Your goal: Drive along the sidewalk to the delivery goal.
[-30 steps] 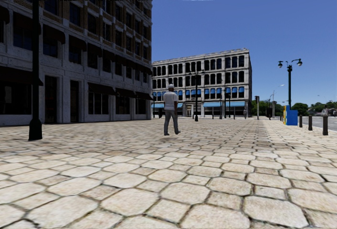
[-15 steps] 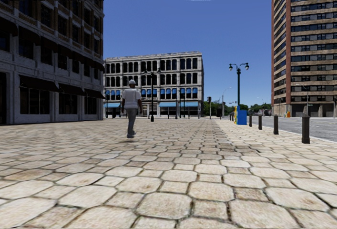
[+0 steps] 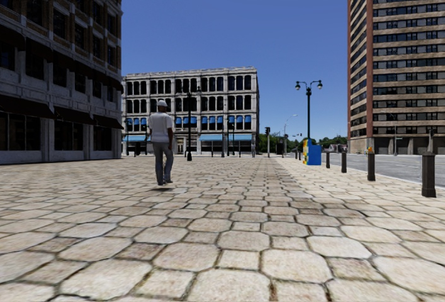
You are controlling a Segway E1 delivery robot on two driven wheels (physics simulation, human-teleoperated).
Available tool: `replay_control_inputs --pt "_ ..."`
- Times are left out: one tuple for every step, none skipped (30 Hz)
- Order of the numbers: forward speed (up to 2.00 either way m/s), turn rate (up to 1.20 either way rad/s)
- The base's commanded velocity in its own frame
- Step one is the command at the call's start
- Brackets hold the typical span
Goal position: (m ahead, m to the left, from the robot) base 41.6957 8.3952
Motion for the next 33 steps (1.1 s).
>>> replay_control_inputs --pt "2.0 0.0" --pt "2.0 0.0" --pt "2.0 -0.01" --pt "2.0 -0.01" --pt "2.0 -0.14" --pt "2.0 -0.25" --pt "2.0 -0.25" --pt "2.0 -0.32" --pt "2.0 -0.35" --pt "2.0 -0.35" --pt "2.0 -0.35" --pt "2.0 -0.35" --pt "2.0 -0.35" --pt "2.0 -0.35" --pt "2.0 -0.35" --pt "2.0 -0.35" --pt "2.0 -0.35" --pt "2.0 -0.35" --pt "2.0 -0.35" --pt "2.0 -0.35" --pt "2.0 -0.34" --pt "2.0 -0.34" --pt "2.0 -0.34" --pt "2.0 -0.32" --pt "2.0 -0.28" --pt "2.0 -0.28" --pt "2.0 -0.15" --pt "2.0 0.0" --pt "2.0 0.0" --pt "2.0 0.0" --pt "2.0 0.0" --pt "2.0 0.0" --pt "2.0 0.0"
